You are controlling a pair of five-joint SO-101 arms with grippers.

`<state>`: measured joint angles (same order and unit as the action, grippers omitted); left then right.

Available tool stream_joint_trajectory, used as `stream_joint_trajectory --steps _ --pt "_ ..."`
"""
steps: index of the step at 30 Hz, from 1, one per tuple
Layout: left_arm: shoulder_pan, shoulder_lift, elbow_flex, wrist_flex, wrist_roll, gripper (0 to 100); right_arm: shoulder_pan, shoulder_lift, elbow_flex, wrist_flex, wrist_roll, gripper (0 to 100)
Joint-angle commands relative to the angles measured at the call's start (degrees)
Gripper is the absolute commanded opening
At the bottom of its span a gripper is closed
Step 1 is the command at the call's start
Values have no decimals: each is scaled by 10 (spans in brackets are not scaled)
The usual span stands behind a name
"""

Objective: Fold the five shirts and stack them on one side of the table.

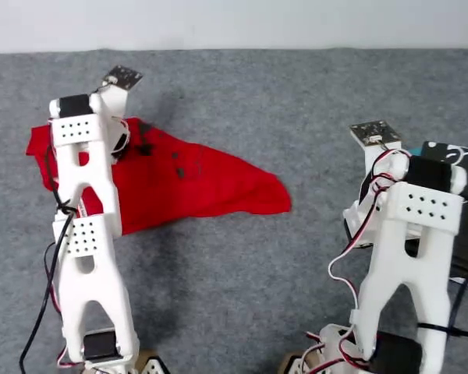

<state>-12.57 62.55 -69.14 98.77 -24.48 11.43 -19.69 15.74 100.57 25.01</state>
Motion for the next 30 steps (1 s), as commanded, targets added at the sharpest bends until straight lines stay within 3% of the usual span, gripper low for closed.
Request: stream_joint_trajectory --steps 1,9,12,15,22,30 --pt "12 -28 -26 18 25 6 -6 -20 -4 12 7 9" --pt "14 -120 -22 18 75 5 -8 -20 -6 9 8 9" --pt "3 -176 3 19 92 5 -44 -19 -6 -3 8 12" --pt "-11 -256 75 19 105 5 -103 -19 -6 -22 8 33" --pt "-9 -462 311 11 106 5 -196 13 -6 -64 6 196" --pt "-2 -537 463 -55 106 5 -279 129 -8 -138 5 200"
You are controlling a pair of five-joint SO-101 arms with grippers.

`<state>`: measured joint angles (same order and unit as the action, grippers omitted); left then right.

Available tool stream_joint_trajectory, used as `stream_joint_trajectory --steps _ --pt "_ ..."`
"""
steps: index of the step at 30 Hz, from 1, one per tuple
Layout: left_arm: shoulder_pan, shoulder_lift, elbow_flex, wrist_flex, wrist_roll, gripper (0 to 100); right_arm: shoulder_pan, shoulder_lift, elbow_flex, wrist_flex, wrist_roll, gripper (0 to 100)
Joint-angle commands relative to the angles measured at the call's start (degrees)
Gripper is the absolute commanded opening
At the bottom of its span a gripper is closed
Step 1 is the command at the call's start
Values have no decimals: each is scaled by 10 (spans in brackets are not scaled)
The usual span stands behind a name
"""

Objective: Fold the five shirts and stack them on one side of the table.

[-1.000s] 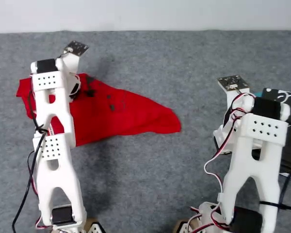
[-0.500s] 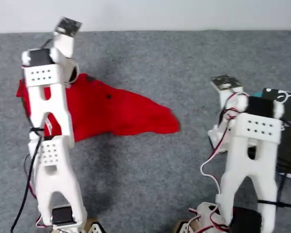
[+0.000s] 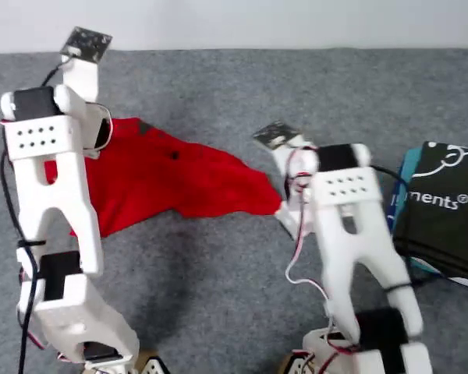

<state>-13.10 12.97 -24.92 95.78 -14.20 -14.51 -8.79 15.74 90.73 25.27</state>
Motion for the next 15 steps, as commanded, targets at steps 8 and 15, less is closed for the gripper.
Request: stream_joint_trajectory --steps 8,15 --pt "3 -44 23 -25 4 5 -30 138 -84 -143 3 201" --pt "3 -45 22 -25 3 5 -23 288 -233 -145 3 199"
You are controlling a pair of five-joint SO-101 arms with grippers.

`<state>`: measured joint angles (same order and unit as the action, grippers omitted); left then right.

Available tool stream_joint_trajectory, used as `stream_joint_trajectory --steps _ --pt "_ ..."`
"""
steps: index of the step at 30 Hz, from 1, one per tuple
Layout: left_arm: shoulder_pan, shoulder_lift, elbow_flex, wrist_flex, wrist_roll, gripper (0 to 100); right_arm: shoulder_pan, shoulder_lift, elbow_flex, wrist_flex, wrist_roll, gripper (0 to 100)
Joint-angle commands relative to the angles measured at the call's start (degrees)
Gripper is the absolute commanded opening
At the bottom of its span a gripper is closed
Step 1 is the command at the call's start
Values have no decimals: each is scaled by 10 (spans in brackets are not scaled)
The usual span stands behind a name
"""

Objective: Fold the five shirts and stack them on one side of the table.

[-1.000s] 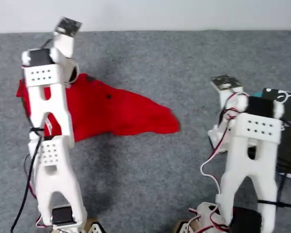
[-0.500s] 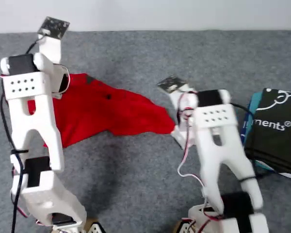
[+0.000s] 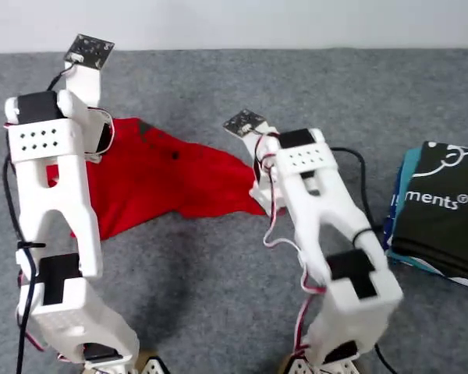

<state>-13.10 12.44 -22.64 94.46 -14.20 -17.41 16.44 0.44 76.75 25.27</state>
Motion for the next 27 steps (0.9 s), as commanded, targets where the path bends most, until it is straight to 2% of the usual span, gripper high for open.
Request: stream_joint_trajectory --steps 1,5,10,14,15,20,27 --pt "3 -39 0 -12 3 5 7 58 -103 -6 2 199" --pt "3 -38 0 -12 3 5 11 131 -179 2 -30 199" --pt "3 -38 0 -12 3 5 -5 174 -229 63 -30 183" --pt "3 -38 0 -11 4 5 -6 183 -251 88 -29 16" --pt "3 -38 0 -11 4 5 -5 183 -255 95 -29 2" --pt "6 -44 -2 -10 28 5 -4 182 -295 158 0 12" --pt "25 -102 -60 21 81 5 36 182 -484 259 43 10"
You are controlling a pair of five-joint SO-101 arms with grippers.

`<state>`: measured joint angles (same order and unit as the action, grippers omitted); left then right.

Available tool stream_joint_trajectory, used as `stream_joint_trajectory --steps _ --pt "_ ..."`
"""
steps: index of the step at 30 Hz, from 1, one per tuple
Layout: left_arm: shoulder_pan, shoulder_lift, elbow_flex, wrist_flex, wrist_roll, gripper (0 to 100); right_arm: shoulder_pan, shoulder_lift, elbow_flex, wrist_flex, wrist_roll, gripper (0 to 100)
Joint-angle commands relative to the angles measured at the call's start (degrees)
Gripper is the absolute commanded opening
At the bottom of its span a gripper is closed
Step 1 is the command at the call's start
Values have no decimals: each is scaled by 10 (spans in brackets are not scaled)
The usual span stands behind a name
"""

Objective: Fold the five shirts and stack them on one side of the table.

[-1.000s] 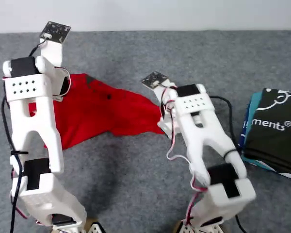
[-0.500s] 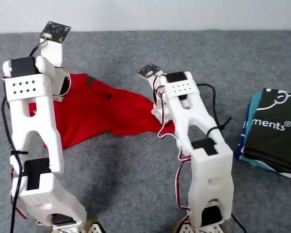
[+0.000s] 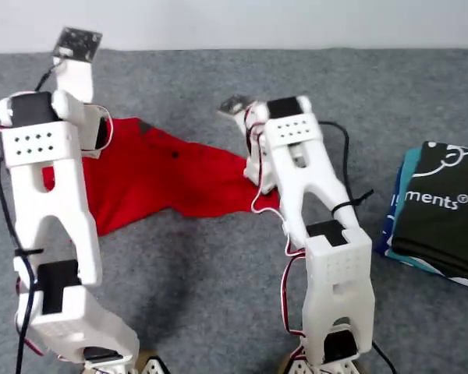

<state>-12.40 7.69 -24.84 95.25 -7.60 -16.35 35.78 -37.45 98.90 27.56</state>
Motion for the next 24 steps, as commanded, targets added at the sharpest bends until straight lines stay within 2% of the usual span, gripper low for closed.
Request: stream_joint_trajectory --steps 1,10,19,24 --pt "26 -65 -48 17 18 5 33 -13 -137 41 25 10" --pt "79 -141 -106 18 70 5 58 -97 -322 39 101 10" --pt "83 -203 -211 5 66 5 59 -214 -419 38 189 10" --pt "80 -231 -274 -32 -10 5 60 -271 -496 38 211 10"
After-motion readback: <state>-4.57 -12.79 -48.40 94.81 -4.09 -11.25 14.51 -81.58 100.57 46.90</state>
